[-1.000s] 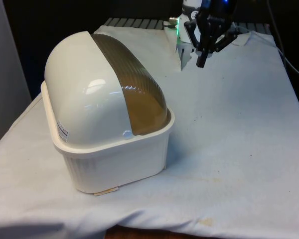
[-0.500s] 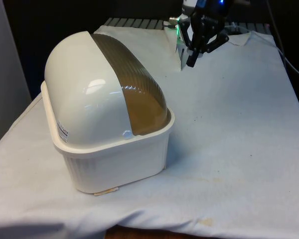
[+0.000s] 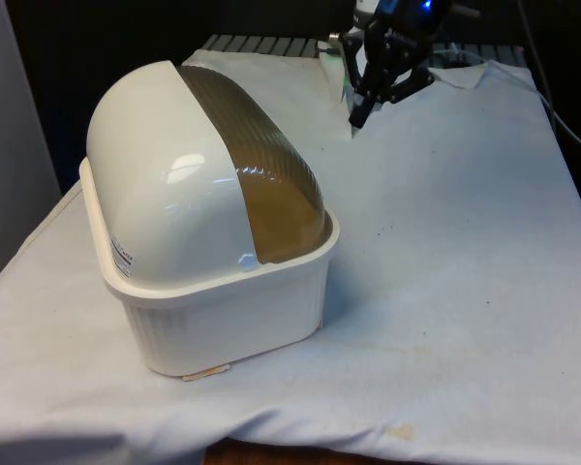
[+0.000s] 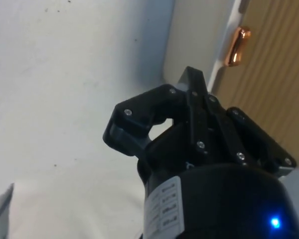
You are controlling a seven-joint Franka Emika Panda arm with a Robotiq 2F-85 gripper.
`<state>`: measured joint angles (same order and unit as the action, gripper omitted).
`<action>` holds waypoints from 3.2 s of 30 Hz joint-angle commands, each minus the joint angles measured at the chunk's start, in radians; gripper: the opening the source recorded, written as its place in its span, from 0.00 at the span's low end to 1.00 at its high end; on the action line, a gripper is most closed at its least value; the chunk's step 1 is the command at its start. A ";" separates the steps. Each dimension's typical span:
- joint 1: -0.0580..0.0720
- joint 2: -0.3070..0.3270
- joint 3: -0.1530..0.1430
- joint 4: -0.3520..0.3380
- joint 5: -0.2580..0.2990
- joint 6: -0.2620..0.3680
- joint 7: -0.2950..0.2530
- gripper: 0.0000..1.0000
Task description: Open the lid, then close it.
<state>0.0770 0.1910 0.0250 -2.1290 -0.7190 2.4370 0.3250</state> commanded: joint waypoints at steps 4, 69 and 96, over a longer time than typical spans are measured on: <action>0.006 0.013 0.000 0.014 -0.070 -0.018 0.054 0.00; 0.008 0.194 0.004 0.074 -0.546 -0.082 0.505 0.00; 0.013 0.211 0.005 0.099 -0.557 -0.126 0.508 0.00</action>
<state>0.0900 0.4020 0.0300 -2.0300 -1.2760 2.3110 0.8330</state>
